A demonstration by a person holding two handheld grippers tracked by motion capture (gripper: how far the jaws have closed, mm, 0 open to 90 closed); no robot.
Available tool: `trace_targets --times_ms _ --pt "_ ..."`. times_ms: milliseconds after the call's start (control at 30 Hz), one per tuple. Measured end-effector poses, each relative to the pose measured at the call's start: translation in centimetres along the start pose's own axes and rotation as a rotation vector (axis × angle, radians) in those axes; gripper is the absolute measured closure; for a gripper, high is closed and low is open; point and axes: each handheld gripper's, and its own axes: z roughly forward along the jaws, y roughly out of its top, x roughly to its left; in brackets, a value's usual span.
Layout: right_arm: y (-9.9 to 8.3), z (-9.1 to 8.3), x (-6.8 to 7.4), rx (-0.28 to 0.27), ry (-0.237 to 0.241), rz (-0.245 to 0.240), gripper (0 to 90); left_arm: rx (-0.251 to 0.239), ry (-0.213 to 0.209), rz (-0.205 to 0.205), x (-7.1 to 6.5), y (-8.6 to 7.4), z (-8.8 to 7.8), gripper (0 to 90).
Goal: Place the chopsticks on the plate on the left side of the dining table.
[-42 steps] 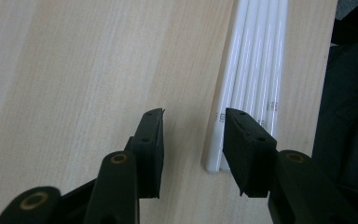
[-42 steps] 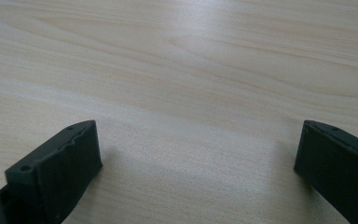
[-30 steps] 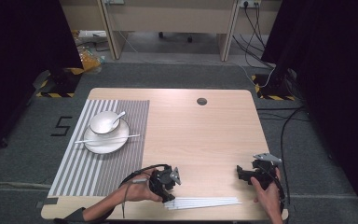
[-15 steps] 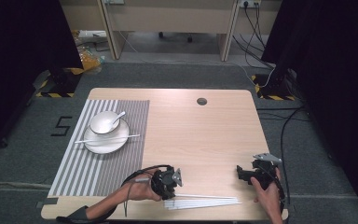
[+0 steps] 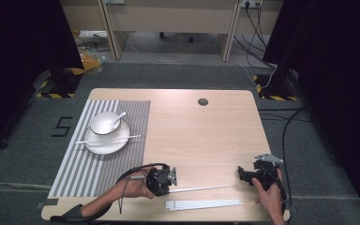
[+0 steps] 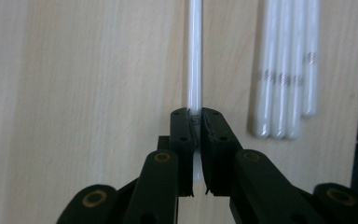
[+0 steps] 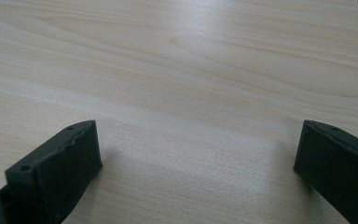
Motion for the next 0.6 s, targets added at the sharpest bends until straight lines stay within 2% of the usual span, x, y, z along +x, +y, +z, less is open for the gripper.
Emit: trace_targets --times_ms 167,300,600 --pt "0.0 0.0 0.0 -0.001 0.000 0.000 0.5 0.034 0.031 0.011 0.7 -1.1 -0.4 82.7" --pt "0.0 0.0 0.0 -0.001 0.000 0.000 0.5 0.058 0.049 0.004 1.2 -1.7 -0.7 82.6" --pt "0.0 0.0 0.0 -0.001 0.000 0.000 0.5 0.071 0.066 -0.017 2.0 -2.6 -0.9 81.8"
